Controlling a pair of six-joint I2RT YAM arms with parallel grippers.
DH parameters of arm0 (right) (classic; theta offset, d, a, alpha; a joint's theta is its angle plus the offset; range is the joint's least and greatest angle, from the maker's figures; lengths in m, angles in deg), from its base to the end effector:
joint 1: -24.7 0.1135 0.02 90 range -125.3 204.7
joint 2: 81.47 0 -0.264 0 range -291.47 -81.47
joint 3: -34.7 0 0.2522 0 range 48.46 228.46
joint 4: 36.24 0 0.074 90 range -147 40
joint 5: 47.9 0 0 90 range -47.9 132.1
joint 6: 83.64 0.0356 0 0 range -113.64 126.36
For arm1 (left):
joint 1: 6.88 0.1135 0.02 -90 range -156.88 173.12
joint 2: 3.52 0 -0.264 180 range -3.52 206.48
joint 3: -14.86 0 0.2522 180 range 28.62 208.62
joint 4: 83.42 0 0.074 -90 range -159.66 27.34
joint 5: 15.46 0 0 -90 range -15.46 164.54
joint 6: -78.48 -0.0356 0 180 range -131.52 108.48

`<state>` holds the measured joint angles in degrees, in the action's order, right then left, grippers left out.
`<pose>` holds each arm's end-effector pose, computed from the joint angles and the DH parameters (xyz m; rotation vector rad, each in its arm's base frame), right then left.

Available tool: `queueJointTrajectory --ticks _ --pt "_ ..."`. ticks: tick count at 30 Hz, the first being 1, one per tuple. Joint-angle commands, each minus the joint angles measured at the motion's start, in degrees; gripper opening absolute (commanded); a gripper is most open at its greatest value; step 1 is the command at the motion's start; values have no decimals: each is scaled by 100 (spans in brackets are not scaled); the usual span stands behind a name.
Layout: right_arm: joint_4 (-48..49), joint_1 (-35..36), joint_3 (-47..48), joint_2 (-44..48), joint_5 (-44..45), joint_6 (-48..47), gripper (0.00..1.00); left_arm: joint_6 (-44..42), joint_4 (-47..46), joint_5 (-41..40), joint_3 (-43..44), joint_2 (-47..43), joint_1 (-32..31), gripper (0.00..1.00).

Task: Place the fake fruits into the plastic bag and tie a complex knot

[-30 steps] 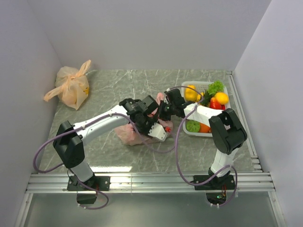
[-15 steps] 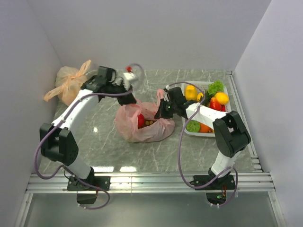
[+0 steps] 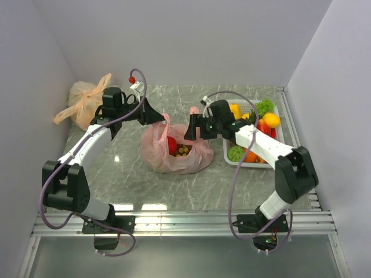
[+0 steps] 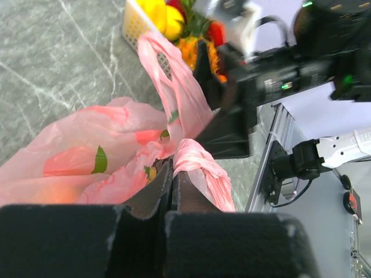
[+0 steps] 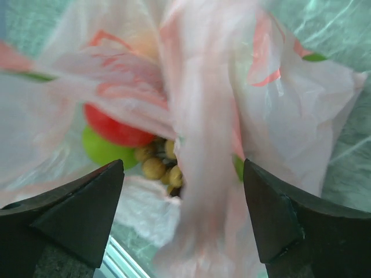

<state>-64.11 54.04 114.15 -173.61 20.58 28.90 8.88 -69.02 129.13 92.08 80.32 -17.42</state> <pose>0.3051 0.1864 0.2523 -0.3482 2.3579 0.8839 0.3196 -0.0890 0.3130 0.4989 1.9167 -1.2704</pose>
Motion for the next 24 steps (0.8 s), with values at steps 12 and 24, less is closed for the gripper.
queueJointTrajectory --ticks 12,24 --pt "1593 -315 -170 1980 -545 -1384 95 288 -547 579 -123 -174 26 0" --pt "1894 572 225 944 -2005 -1429 71 676 -900 579 -176 -209 123 1"
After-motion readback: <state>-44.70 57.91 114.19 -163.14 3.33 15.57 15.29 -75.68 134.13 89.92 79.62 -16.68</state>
